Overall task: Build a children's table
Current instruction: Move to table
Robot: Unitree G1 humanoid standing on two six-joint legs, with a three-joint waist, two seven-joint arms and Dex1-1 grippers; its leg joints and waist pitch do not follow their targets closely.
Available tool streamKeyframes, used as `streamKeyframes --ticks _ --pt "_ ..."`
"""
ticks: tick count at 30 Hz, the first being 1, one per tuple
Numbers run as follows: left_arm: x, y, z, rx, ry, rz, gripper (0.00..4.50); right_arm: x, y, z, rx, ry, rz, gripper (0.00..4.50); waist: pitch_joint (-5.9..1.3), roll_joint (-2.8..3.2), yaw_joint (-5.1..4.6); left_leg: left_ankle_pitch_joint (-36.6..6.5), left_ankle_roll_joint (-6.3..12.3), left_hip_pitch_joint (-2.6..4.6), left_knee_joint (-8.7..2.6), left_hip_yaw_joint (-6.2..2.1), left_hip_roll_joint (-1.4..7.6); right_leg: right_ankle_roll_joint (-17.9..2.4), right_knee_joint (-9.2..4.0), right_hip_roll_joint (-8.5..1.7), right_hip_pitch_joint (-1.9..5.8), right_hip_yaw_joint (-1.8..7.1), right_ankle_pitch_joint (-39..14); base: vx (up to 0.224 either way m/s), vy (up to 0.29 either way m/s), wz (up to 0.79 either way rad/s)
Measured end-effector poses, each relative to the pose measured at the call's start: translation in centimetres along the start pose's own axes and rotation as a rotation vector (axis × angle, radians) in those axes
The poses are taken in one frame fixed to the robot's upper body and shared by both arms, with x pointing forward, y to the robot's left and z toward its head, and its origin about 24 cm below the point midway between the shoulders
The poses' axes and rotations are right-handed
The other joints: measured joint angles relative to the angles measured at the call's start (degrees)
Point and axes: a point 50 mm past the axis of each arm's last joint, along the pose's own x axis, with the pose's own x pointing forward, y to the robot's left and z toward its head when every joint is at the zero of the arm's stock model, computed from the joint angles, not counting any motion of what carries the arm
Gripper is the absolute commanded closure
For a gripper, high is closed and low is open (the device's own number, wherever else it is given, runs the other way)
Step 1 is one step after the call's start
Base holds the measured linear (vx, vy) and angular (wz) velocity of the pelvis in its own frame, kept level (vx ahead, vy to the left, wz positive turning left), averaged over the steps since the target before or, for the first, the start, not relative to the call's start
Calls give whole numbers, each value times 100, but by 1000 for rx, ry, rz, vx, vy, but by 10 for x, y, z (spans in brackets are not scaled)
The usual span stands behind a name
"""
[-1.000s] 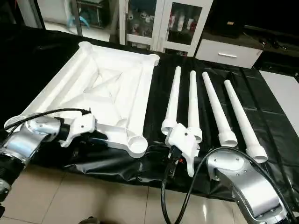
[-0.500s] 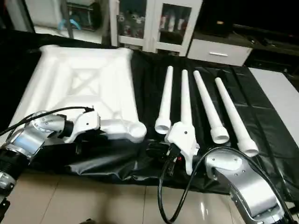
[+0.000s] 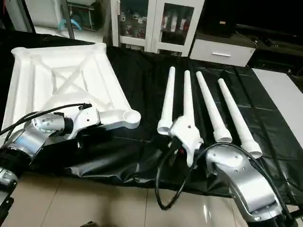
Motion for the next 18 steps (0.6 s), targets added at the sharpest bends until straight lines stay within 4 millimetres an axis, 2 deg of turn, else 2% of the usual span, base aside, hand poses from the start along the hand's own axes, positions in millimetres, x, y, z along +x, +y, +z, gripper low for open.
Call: streamKeyframes --ticks 1,6,9,10,15,17,18 --pt "0 0 1 -12 -8 -3 397 0 -1 0 7 -4 -10 382 1 1 3 0 0 -2 -1 1 0 0 0 0 -3 0 0 0 0 0" --pt "-2 0 6 -55 -84 15 361 2 -12 3 67 -21 -80 358 7 3 20 1 -1 -8 -3 3 2 -1 2 0 -10 -2 0 0 0 0" --pt "-7 5 15 -57 -142 46 339 7 -20 13 71 -60 -126 333 6 2 50 2 -2 -6 -3 4 2 -1 3 0 -10 -2 1 0 0 0" --pt "-9 8 16 -64 -156 57 317 9 -23 15 81 -69 -139 315 6 2 61 2 -2 -6 -3 4 2 -1 3 0 -9 -2 1 0 0 0" --pt "-24 17 23 -83 -210 100 291 26 -41 18 142 -50 -252 282 6 2 51 5 -7 -12 -3 6 2 -5 5 -1 -17 -2 3 0 0 0" --pt "-32 18 24 -112 -236 122 259 35 -50 16 171 -25 -310 253 6 2 44 5 -8 -18 -3 8 2 -5 6 -1 -24 -1 3 0 0 0" --pt "-33 17 26 -122 -255 122 257 40 -56 15 185 -10 -339 249 6 2 42 6 -9 -24 -3 10 2 -5 7 -2 -31 -1 4 0 0 0"
